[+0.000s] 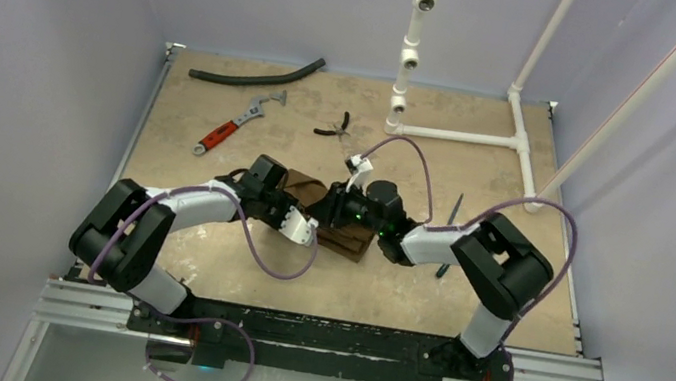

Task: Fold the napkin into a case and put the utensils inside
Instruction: Pick up the 2/3-rectangle-folded napkin at the center of the board.

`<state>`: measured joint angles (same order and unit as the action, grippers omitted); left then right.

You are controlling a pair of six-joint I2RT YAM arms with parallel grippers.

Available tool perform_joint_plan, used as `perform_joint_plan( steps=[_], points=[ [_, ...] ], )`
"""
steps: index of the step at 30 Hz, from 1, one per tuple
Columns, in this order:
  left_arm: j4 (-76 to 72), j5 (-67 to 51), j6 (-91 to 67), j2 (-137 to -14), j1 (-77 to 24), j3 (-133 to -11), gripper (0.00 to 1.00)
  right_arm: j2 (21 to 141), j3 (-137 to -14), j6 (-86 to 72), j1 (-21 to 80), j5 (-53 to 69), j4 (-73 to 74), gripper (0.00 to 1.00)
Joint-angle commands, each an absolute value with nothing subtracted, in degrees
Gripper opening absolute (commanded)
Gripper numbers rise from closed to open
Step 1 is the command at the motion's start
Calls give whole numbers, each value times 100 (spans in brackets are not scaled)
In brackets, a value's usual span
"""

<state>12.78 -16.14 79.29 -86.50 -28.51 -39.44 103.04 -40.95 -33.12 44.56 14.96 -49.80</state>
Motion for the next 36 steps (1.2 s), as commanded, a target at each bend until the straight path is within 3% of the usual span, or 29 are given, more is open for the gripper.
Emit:
perform_joint_plan(
  steps=[1,6,8,9,10,15,21,28,36],
  points=[
    [1966,-1896,8039,-8650,-2846,-3914,0,9463,-3960,-3056,4404,1518,-5476,43],
    [1995,-1945,7974,-8614,-2848,-3945,0,8746,-3202,-2270,4406,1121,-5988,57],
    [2057,-1974,7934,-8588,-2848,-3967,0,8546,-2653,-1908,4402,886,-6750,75],
    [2100,-1994,7931,-8583,-2844,-3971,0,8481,-2382,-1758,4410,750,-7241,92],
    [2147,-2010,7925,-8571,-2851,-3977,0,8470,-2134,-1659,4404,622,-7694,98],
    [2244,-2090,7886,-8527,-2848,-4021,0,8728,-1958,-946,4377,820,-8158,98],
    [2583,-2267,7975,-8539,-2854,-4130,0,8931,-1200,125,4377,1067,-9856,96],
    [2760,-2337,7891,-8571,-2844,-4272,0,9266,-1520,1244,5027,817,-9372,98],
    [2981,-2414,7903,-8587,-2845,-4404,0,9931,-1888,1496,5442,829,-9578,98]
  ],
)
